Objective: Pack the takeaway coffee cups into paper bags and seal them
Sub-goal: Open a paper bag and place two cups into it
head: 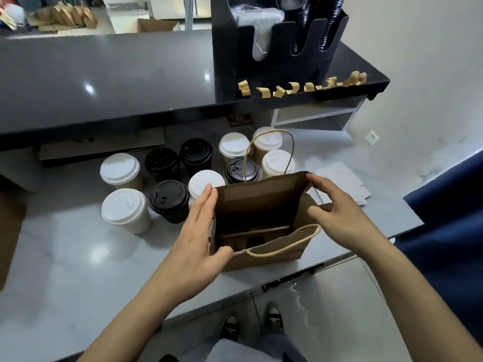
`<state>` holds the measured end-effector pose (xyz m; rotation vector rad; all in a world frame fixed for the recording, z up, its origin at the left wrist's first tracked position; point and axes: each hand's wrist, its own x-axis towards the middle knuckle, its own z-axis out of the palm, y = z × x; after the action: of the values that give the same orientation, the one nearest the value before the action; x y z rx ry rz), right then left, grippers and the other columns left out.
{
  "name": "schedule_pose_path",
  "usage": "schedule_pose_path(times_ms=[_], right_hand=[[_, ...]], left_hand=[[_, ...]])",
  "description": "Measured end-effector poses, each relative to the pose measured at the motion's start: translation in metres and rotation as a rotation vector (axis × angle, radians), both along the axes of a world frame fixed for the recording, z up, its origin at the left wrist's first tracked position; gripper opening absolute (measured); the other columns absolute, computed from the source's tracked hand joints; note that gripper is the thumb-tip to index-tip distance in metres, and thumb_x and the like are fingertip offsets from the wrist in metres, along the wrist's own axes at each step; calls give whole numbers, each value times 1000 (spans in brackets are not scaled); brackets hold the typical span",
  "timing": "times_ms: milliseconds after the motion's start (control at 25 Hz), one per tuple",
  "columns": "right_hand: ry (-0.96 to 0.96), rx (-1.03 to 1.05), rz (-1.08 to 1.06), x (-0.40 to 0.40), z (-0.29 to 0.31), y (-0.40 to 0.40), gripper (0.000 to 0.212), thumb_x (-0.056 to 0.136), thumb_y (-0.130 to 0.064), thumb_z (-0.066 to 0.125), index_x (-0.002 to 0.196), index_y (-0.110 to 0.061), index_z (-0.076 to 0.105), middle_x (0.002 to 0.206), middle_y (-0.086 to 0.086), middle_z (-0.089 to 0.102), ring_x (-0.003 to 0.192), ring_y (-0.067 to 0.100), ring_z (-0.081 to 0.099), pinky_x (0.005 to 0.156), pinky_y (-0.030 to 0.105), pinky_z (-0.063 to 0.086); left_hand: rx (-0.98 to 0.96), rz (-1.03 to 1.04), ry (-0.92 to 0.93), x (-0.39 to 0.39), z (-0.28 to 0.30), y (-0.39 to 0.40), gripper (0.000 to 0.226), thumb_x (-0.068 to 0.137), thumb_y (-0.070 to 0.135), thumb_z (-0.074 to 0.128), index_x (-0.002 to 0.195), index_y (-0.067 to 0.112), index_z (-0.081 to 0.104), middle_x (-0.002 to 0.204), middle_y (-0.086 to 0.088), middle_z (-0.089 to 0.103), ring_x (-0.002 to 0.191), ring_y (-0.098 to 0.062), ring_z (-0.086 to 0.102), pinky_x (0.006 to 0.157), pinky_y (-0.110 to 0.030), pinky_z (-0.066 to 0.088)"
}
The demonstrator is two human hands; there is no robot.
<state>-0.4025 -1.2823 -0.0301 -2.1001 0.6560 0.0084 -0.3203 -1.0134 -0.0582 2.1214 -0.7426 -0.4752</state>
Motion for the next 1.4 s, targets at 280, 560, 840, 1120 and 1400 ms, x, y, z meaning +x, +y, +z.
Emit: schedule_pose_path(times_ms=[280, 560, 840, 1120, 1400], right_hand=[[22, -50, 201, 14, -5, -32, 69, 96, -15, 58, 151, -49, 32, 136, -26, 41, 97, 5, 64, 77, 16, 45], [24, -43, 341, 17, -4, -59, 64, 97, -21, 59, 149, -49, 34, 135, -20, 41, 96, -16, 54, 74, 2, 43], [-10, -68, 430, 13, 2, -65, 51, 97, -34, 61, 141, -50, 43, 130, -23, 45, 99, -17, 57, 73, 8, 46], [-54, -147, 380, 41, 43, -97, 30, 92, -42, 65, 122, -46, 62, 104, -18, 68, 88, -2, 66, 78, 24, 52], [54, -332, 324, 118, -13, -98, 57, 92, -44, 71, 140, -21, 54, 127, 2, 63, 111, 21, 62, 93, 40, 54]], left_hand=[[-42, 194, 23, -6, -1, -21, 83, 93, 14, 56, 161, 32, 12, 163, 32, 1, 147, 14, 6, 114, -11, 27], [-32, 334, 59, -17, 2, -42, 94, 88, 8, 65, 159, 40, 13, 159, 40, 4, 147, 6, 24, 101, -13, 40], [-4, 351, 67, -25, 5, -42, 97, 85, 6, 67, 158, 44, 14, 157, 43, 5, 137, 14, 31, 96, -12, 40], [-9, 354, 68, -28, 4, -44, 99, 86, 4, 68, 158, 44, 14, 158, 42, 4, 136, 16, 31, 98, -19, 42], [-8, 359, 49, -28, 4, -46, 99, 85, 6, 67, 159, 43, 12, 157, 43, 1, 137, 16, 29, 102, -21, 41]])
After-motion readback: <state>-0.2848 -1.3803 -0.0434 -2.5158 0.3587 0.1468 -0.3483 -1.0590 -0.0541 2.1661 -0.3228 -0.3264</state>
